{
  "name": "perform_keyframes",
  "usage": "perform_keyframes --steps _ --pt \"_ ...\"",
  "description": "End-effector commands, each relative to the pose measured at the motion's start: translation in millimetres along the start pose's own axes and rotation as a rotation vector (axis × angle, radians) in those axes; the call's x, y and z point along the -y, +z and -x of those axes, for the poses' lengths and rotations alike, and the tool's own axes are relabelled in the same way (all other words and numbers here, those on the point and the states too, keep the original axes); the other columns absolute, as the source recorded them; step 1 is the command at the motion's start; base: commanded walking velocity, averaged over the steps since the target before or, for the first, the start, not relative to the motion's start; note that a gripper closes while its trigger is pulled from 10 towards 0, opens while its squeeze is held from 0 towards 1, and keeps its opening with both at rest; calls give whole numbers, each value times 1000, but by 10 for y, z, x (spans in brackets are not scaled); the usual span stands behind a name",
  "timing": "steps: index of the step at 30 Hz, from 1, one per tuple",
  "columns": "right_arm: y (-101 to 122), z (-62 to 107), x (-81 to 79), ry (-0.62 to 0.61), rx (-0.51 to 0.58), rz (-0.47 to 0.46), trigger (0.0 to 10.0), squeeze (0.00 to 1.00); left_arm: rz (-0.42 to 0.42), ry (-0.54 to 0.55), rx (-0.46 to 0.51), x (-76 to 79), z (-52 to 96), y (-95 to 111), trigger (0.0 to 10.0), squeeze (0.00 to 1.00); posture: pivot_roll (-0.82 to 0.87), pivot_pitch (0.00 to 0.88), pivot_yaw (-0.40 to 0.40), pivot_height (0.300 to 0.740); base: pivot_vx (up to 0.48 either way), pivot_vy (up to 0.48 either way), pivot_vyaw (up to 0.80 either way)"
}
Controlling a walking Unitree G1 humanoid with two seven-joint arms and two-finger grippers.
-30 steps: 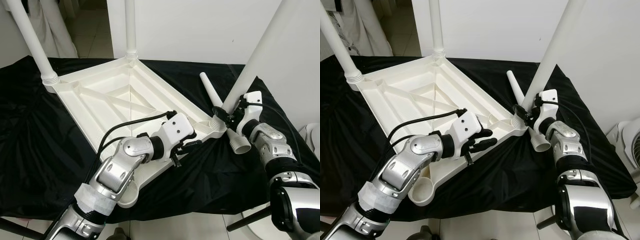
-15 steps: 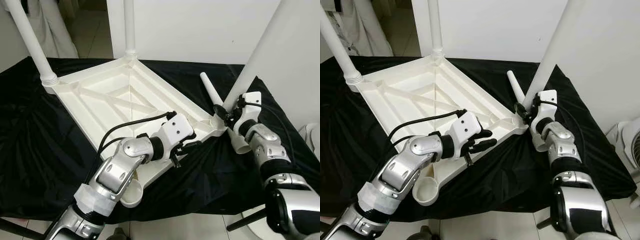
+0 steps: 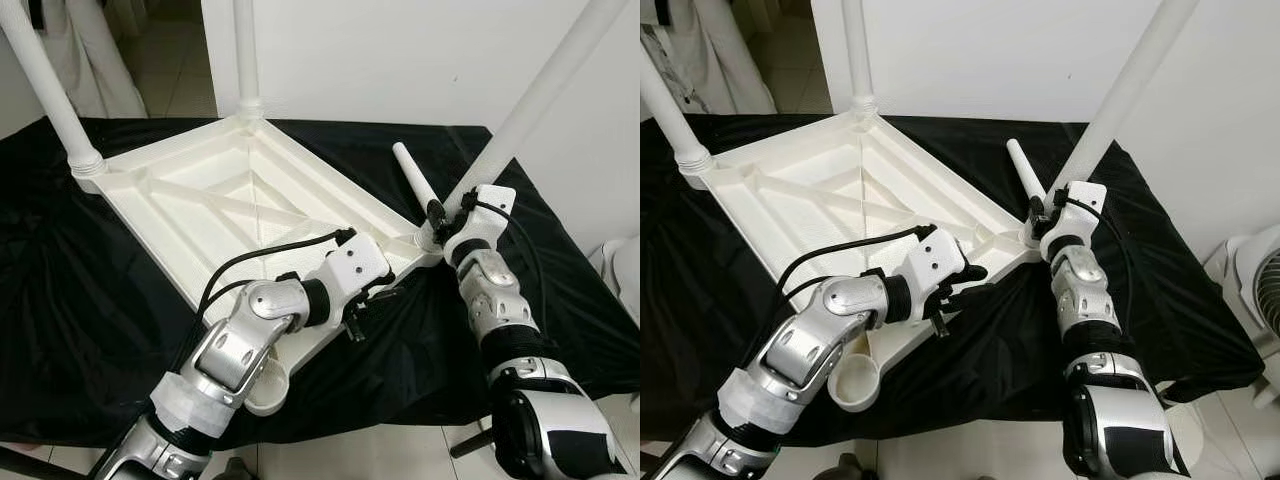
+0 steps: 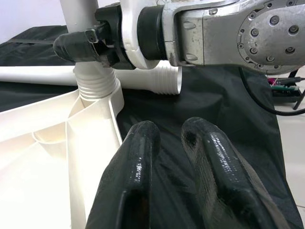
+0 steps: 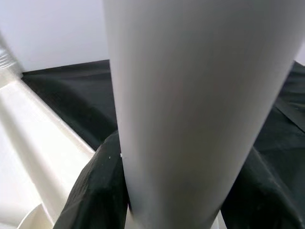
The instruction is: Building children table
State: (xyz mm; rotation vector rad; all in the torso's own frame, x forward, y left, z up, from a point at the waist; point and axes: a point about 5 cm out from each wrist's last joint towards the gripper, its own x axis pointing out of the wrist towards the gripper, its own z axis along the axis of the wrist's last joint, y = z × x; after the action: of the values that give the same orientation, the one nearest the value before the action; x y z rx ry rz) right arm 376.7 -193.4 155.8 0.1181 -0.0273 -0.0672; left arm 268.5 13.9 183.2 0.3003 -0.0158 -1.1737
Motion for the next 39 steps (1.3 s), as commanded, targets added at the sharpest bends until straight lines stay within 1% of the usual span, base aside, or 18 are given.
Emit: perform_keyframes --steps 1,4,5,6,8,11,14,16,17,18,20,22,25,28,29,31,34,39 --pt "-199 48 8 -57 -95 4 10000 0 -16 -7 7 30 -18 30 10000 0 63 42 -10 740 0 0 0" --pt "-200 53 -114 -95 -96 -4 10000 0 -15 -10 8 38 -21 30 10000 0 63 43 -11 740 0 0 0" --pt "-200 53 -114 -95 -96 -4 10000 0 -15 -10 8 38 -21 30 10000 0 63 43 -11 740 0 0 0" --pt "-205 56 -131 -145 -103 -3 10000 0 -15 -10 9 41 -21 31 10000 0 64 42 -12 740 0 0 0" --pt "-205 56 -131 -145 -103 -3 10000 0 -15 -10 9 41 -21 31 10000 0 64 42 -12 740 0 0 0" --pt "-178 50 -220 -264 -120 1 10000 0 -12 -10 12 51 -23 35 10000 0 62 46 -15 740 0 0 0" --pt "-167 53 -244 -287 -123 -2 10000 0 -11 -10 12 53 -25 34 10000 0 61 46 -16 740 0 0 0" --pt "-151 73 -288 -353 -114 -3 10000 0 -10 -12 15 60 -31 37 10000 0 61 47 -17 740 0 0 0" --pt "-151 73 -288 -353 -114 -3 10000 0 -10 -12 15 60 -31 37 10000 0 61 47 -17 740 0 0 0" --pt "-145 90 -304 -391 -103 -5 10000 0 -10 -13 16 63 -33 38 10000 0 59 48 -17 740 0 0 0" --pt "-141 102 -314 -416 -96 -8 10000 0 -9 -13 16 64 -34 39 10000 0 59 48 -16 740 0 0 0" --pt "-138 131 -346 -480 -88 9 10000 0 -9 -16 18 69 -37 42 10000 0 58 49 -16 740 0 0 0" --pt "-138 154 -375 -519 -80 14 10000 0 -9 -19 19 74 -39 44 10000 0 58 50 -15 740 0 0 0" --pt "-147 201 -386 -614 -86 -7 10000 0 -9 -22 19 78 -43 47 10000 0 59 52 -16 740 0 0 0" --pt "-147 201 -386 -614 -86 -7 10000 0 -9 -22 19 78 -43 47 10000 0 59 52 -16 740 0 0 0" --pt "-125 247 -395 -703 -80 -16 10000 0 -8 -25 18 83 -43 44 10000 0 60 54 -17 740 0 0 0" --pt "-104 274 -420 -735 -69 -15 10000 0 -6 -25 17 89 -44 42 10000 0 61 54 -17 740 0 0 0" --pt "-83 316 -472 -750 -64 -51 10000 0 -5 -29 18 101 -46 39 10000 0 60 50 -21 740 0 0 0"
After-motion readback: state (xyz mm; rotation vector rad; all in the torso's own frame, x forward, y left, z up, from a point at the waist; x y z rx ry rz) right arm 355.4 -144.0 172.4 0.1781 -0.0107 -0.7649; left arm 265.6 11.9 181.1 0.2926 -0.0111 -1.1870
